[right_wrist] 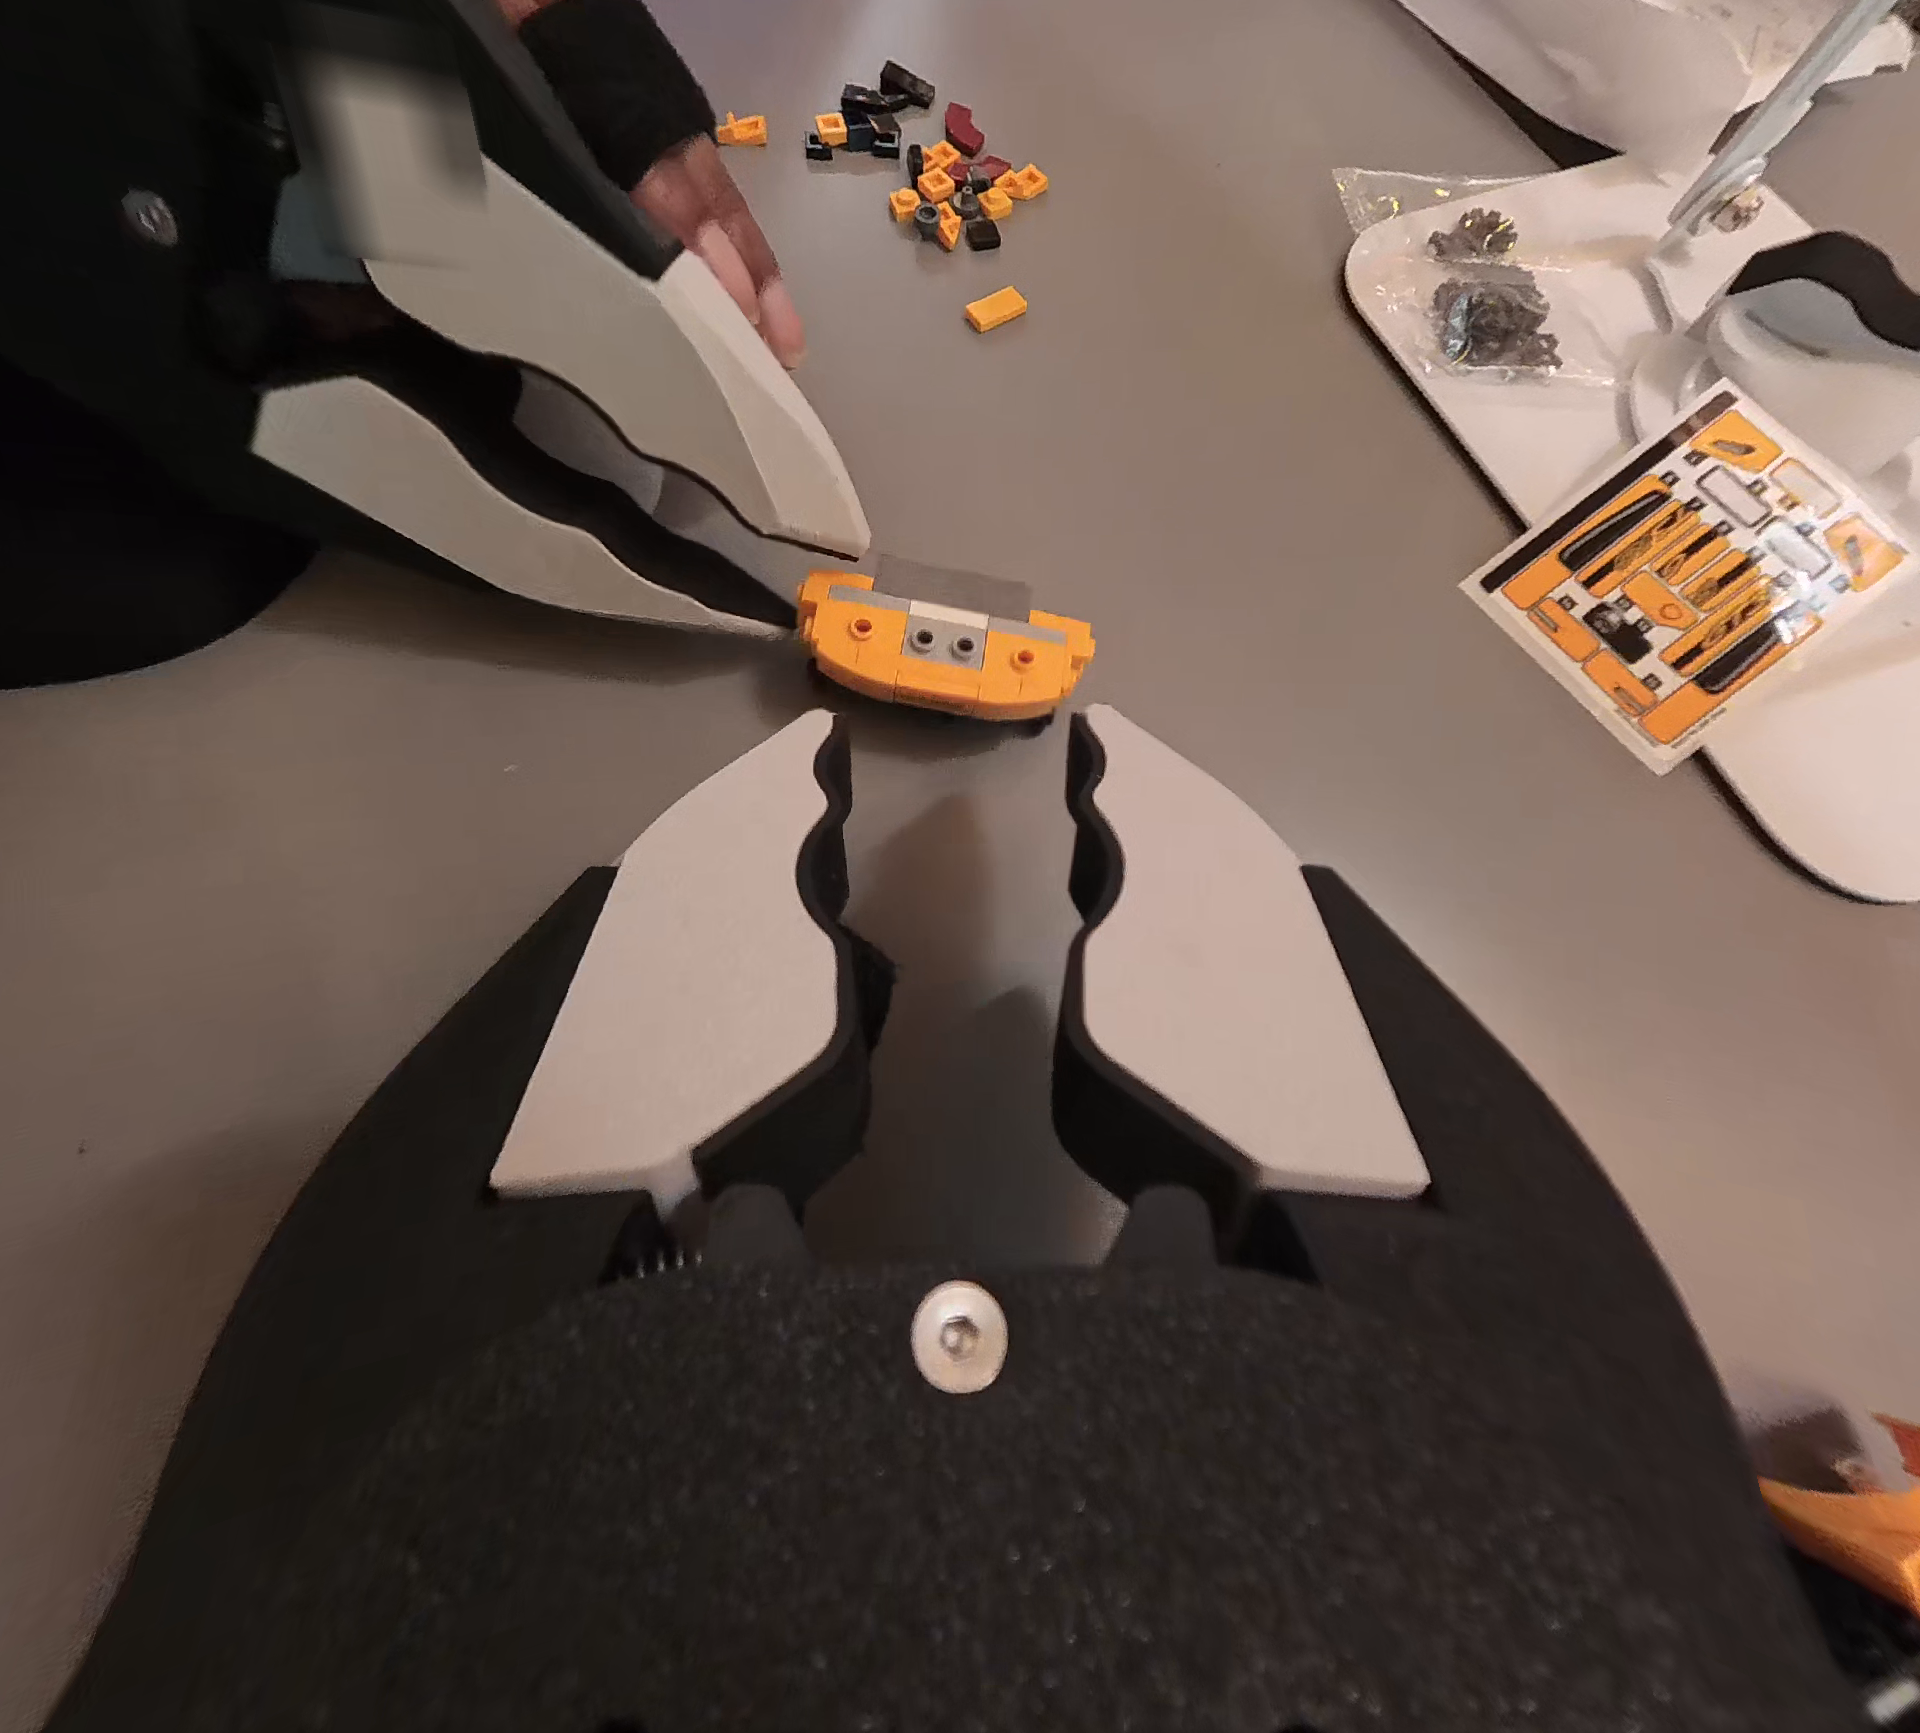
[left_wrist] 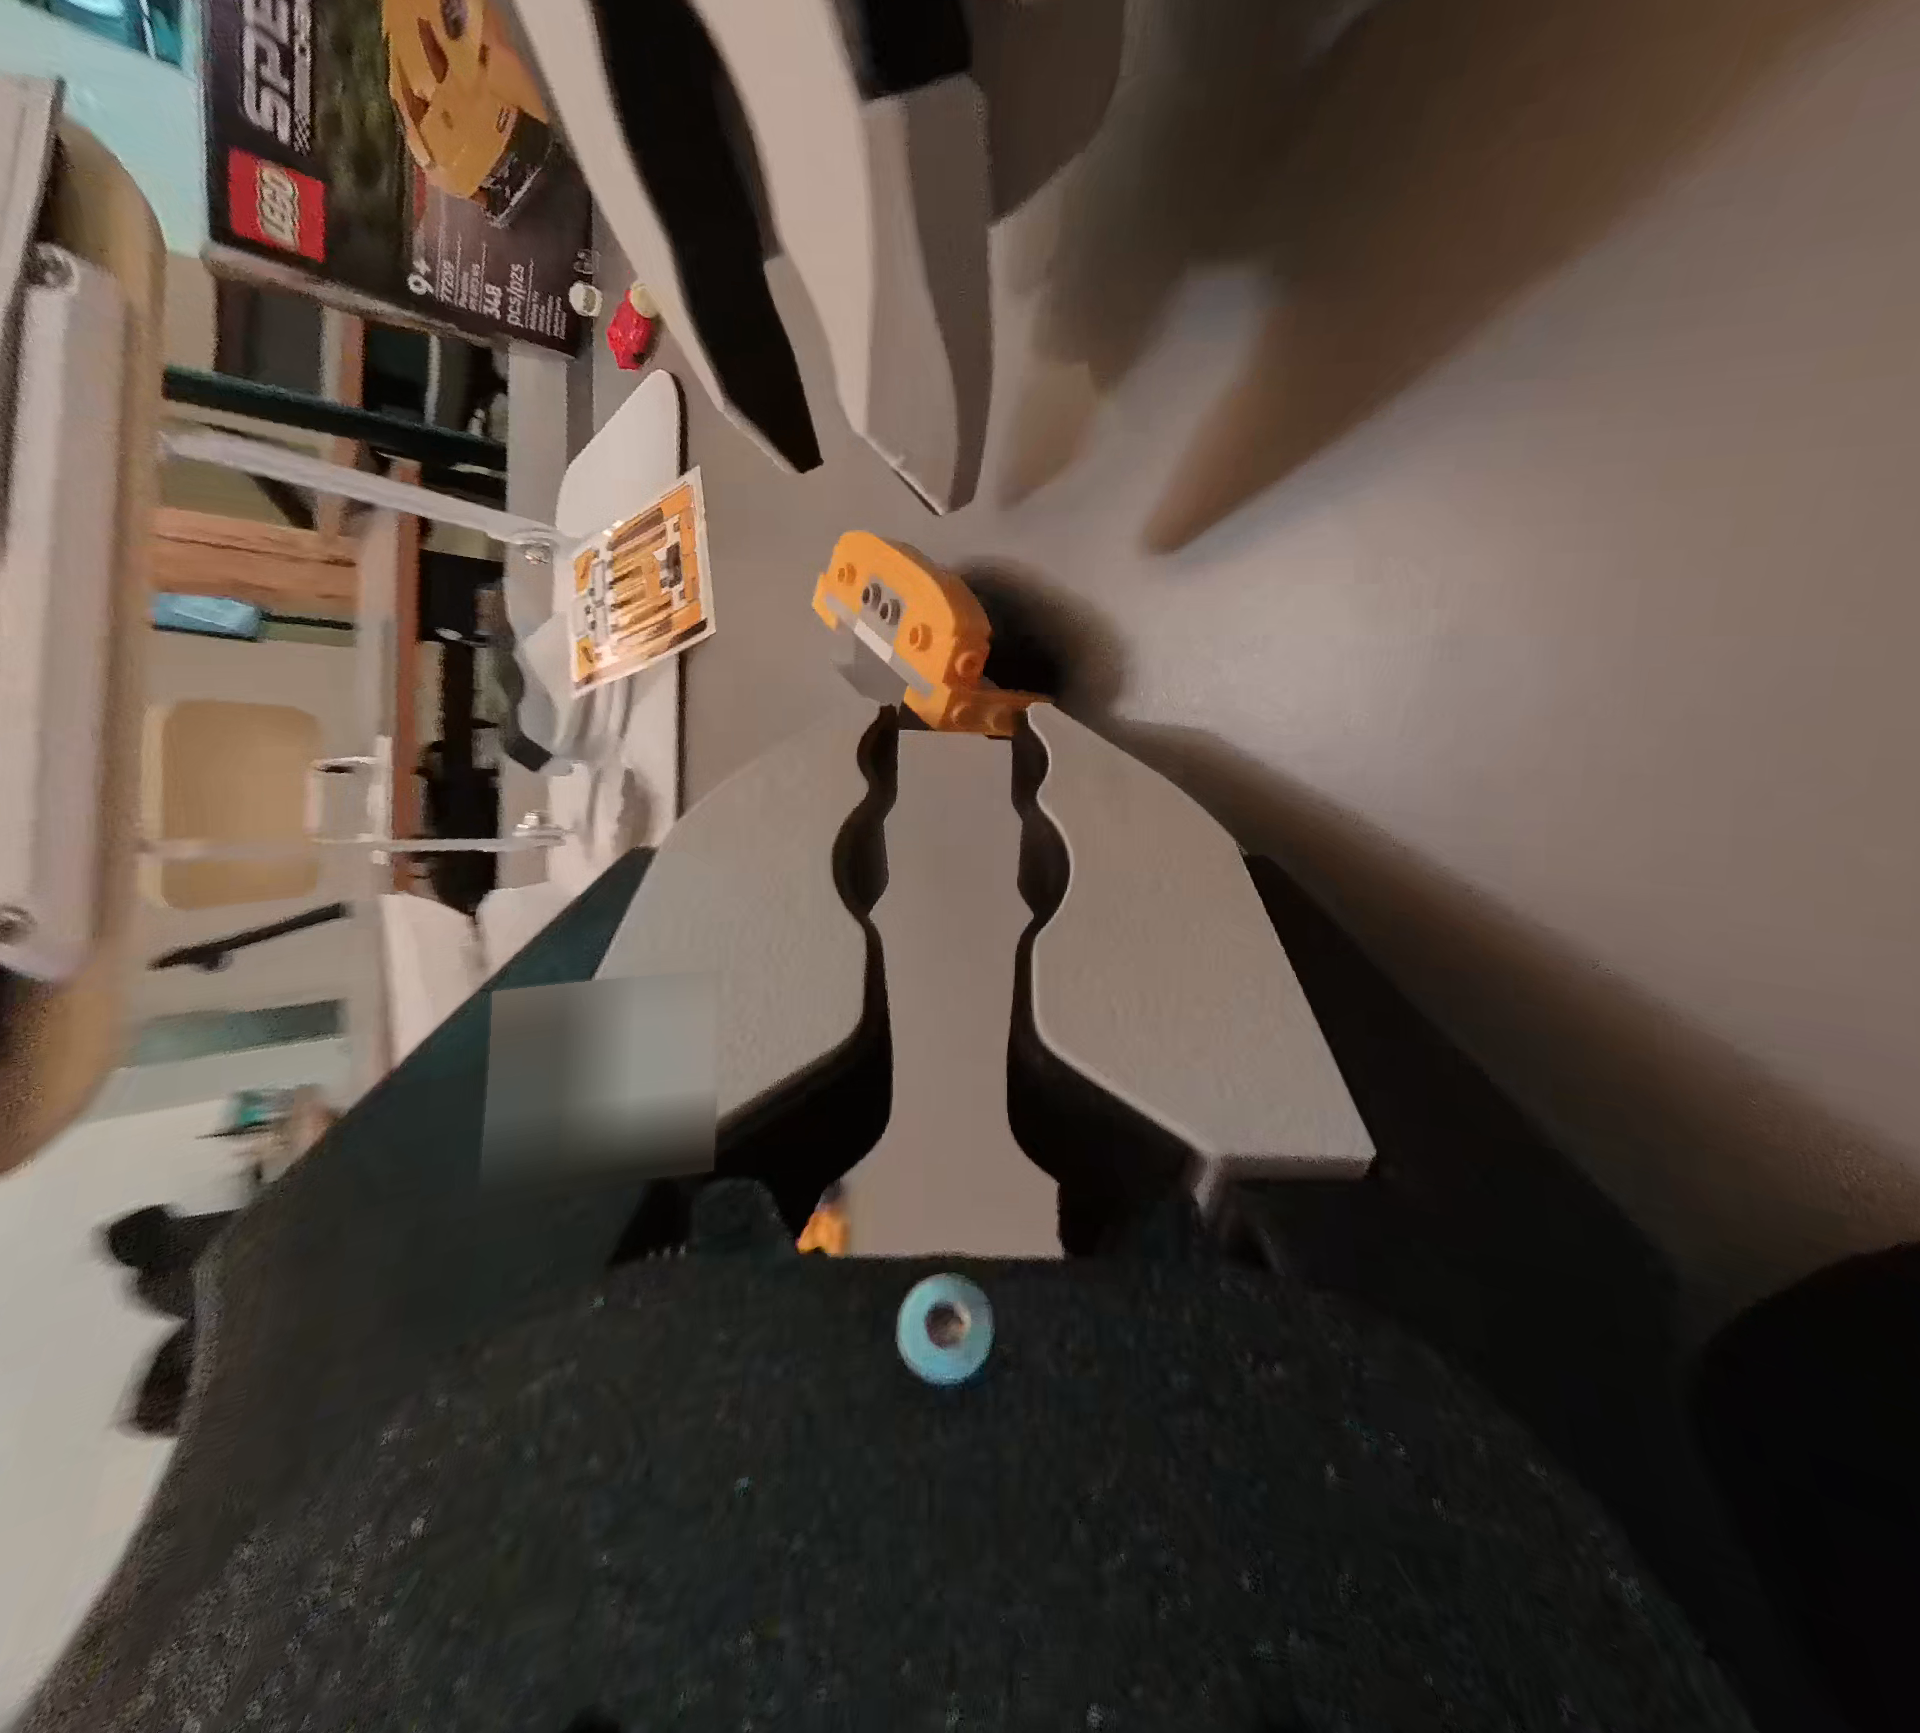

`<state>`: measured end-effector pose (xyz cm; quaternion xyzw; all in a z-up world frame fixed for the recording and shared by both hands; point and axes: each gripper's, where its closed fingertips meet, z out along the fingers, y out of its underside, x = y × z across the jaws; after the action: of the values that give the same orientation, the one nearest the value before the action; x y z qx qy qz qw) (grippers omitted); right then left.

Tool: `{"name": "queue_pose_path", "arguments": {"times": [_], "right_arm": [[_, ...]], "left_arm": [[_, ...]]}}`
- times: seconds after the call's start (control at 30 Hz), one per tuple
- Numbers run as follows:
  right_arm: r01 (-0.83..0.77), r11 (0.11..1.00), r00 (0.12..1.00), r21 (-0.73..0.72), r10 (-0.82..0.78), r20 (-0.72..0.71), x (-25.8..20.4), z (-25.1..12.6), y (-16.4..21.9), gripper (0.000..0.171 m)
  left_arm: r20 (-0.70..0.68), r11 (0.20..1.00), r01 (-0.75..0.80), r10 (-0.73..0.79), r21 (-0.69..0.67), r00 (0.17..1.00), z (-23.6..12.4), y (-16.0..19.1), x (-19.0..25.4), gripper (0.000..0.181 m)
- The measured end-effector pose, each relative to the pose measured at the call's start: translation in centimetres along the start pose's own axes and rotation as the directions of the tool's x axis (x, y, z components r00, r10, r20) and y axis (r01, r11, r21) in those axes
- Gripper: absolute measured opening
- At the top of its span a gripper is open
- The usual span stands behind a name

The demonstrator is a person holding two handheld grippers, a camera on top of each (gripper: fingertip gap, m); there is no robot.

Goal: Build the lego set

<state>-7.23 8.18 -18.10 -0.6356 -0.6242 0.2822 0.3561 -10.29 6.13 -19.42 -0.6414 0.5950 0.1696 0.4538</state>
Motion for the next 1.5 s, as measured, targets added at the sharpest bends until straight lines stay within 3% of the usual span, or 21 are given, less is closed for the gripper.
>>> {"name": "queue_pose_path", "arguments": {"times": [0.17,0.33,0.47,0.57,0.67,0.77,0.93,1.07,1.2,1.33,1.5], "right_arm": [[0.223,0.975,0.97,0.01,-0.223,0.093,-0.2,0.1,-1.0,0.05],[0.519,0.851,0.82,-0.078,-0.469,0.328,-0.5,1.6,-0.5,0.057],[0.61,0.781,0.733,-0.132,-0.493,0.468,-0.5,3.0,0.2,0.053],[0.555,0.814,0.766,-0.17,-0.422,0.484,-0.4,3.1,0.5,0.041],[0.453,0.854,0.857,-0.255,-0.337,0.39,-0.1,2.6,0.9,0.041],[0.305,0.895,0.947,-0.324,-0.247,0.207,0.0,2.1,1.2,0.041],[0.212,0.937,0.976,-0.279,-0.187,0.116,-0.5,2.1,0.9,0.047],[0.121,0.991,0.992,-0.051,-0.12,0.033,1.1,0.2,-3.9,0.054],[0.12,0.969,0.969,0.217,-0.067,-0.237,6.1,-3.3,-10.8,0.046],[0.163,0.895,0.89,0.415,0.048,-0.454,11.3,-7.0,-17.0,0.023],[0.191,0.794,0.807,0.577,0.207,-0.552,16.1,-10.0,-22.4,0.0]], "left_arm": [[-0.16,0.918,0.376,-0.356,0.127,0.921,-0.8,-1.2,-0.7,0.033],[-0.336,0.744,0.64,-0.563,0.192,0.755,-1.7,-2.0,-1.3,0.036],[-0.397,0.635,0.739,-0.633,0.224,0.664,-2.1,-1.7,-2.1,0.033],[-0.406,0.593,0.775,-0.668,0.216,0.624,-1.9,-1.0,-2.5,0.031],[-0.401,0.579,0.784,-0.678,0.225,0.616,-2.0,-0.9,-2.8,0.029],[-0.396,0.58,0.784,-0.681,0.222,0.616,-1.9,-0.9,-2.8,0.029],[-0.38,0.561,0.794,-0.698,0.236,0.607,-2.0,-0.8,-3.2,0.028],[-0.324,0.512,0.803,-0.737,0.305,0.593,-2.6,-0.3,-4.9,0.024],[-0.233,0.446,0.807,-0.799,0.387,0.554,-3.4,0.9,-7.3,0.016],[-0.122,0.438,0.778,-0.833,0.45,0.539,-4.2,2.3,-9.0,0.005],[-0.027,0.452,0.742,-0.845,0.495,0.534,-4.9,3.3,-10.2,0.0]]}}
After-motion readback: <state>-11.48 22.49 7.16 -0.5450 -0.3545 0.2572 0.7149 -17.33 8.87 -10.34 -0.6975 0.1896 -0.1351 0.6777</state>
